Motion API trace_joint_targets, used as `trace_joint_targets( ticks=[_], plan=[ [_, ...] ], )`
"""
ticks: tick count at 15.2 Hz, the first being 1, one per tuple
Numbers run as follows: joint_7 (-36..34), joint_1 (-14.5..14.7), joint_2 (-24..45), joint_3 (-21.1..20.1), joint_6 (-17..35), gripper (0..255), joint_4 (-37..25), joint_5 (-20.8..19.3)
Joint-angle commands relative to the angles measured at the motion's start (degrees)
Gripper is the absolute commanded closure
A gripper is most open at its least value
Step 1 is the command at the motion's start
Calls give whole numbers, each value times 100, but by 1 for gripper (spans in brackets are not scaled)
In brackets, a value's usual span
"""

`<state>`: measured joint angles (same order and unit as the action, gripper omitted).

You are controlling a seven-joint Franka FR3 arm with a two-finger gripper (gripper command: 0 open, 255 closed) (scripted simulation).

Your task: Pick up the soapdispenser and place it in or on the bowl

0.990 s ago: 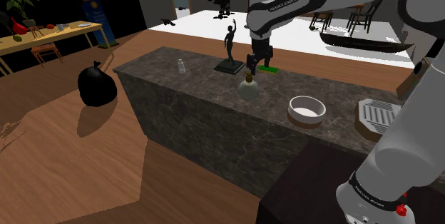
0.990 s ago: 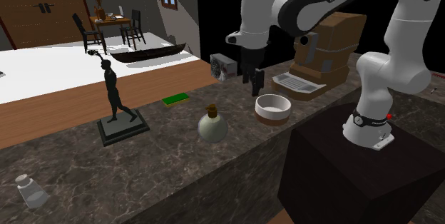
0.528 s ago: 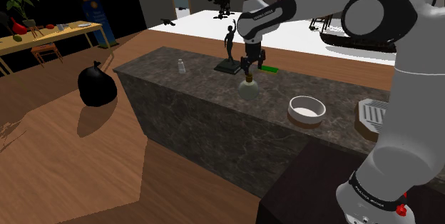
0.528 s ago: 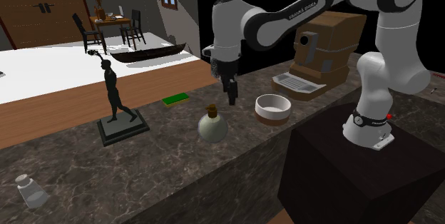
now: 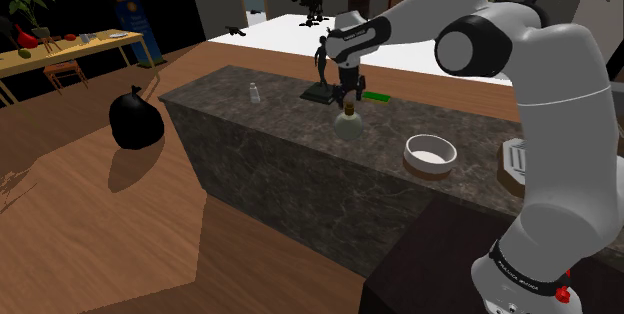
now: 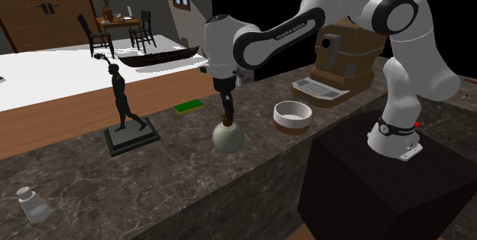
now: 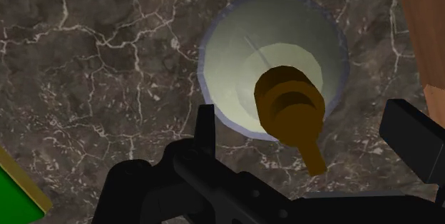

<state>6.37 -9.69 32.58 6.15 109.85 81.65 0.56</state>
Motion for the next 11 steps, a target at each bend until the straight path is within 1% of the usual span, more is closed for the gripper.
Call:
trace_joint_targets(
  ticks=[1, 5, 11],
  plan=[
    [0, -5, 65, -3, 115, 0, 50, 7],
    [4, -10, 135, -6, 354, 0, 219, 13],
    [4, -10, 136, -6, 353, 0, 216, 13]
  ],
)
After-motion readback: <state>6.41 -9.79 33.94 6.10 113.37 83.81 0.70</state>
